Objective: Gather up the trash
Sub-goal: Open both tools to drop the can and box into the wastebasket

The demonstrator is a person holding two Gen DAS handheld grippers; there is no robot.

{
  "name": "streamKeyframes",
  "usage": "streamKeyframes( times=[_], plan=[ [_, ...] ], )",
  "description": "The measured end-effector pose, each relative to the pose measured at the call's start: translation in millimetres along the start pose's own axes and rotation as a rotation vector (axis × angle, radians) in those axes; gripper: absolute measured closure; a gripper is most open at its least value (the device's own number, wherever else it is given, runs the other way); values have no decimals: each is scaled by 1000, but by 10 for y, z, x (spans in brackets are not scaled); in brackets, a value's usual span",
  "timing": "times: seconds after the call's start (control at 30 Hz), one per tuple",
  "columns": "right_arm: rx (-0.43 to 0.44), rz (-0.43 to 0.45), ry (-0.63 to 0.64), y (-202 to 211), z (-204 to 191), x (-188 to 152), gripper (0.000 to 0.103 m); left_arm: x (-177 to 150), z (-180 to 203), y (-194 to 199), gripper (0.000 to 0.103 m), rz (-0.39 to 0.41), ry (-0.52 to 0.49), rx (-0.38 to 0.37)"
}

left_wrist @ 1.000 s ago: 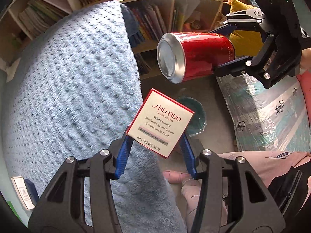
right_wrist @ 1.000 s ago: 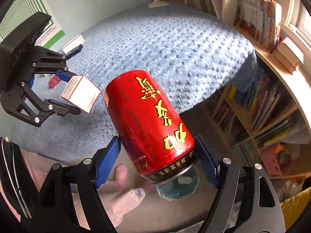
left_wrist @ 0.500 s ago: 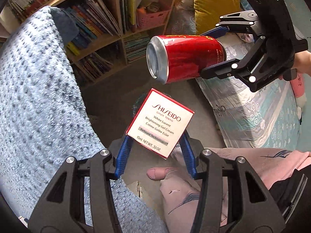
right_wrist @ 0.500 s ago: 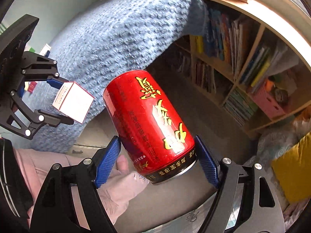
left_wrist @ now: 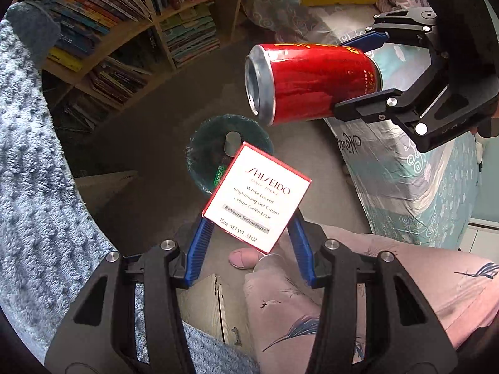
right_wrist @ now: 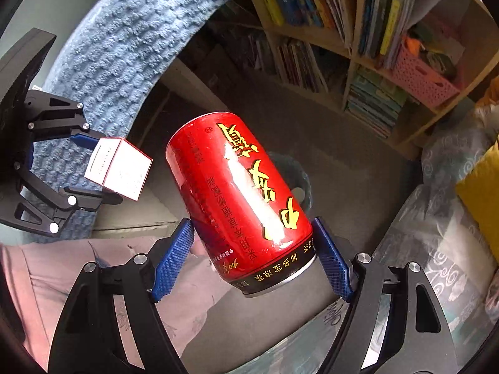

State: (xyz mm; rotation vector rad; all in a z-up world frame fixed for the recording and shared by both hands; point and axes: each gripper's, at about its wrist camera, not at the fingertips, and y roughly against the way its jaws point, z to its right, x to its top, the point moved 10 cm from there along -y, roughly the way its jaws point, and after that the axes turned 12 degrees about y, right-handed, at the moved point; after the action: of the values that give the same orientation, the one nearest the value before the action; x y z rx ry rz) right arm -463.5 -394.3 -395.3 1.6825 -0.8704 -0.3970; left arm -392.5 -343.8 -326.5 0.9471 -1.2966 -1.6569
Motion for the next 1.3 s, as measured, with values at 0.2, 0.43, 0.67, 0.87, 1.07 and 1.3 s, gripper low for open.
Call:
streamKeyframes(
  times=[0.2,0.43,0.67,0.87,1.07,1.3],
  plan=[
    [26,-60,-54,-376,75,-136,26,-41,-64,-394,57,-86,12,3],
    [54,-121,-69,-727,87,-225,26,-16,-134,-700,57,-152,4,11],
    [39,-114,-99,-765,239,-209,24,107,-208,-817,17,-159,-5,48],
    [42,-105,-125,-709,338,-202,24,98,-254,-780,17,-164,-1,55],
    [43,-106,-111,-673,353,-196,24,109,-244,-745,17,-151,9,51],
    [45,-103,-95,-642,345,-162,24,100,-217,-706,17,-141,17,44]
  ],
)
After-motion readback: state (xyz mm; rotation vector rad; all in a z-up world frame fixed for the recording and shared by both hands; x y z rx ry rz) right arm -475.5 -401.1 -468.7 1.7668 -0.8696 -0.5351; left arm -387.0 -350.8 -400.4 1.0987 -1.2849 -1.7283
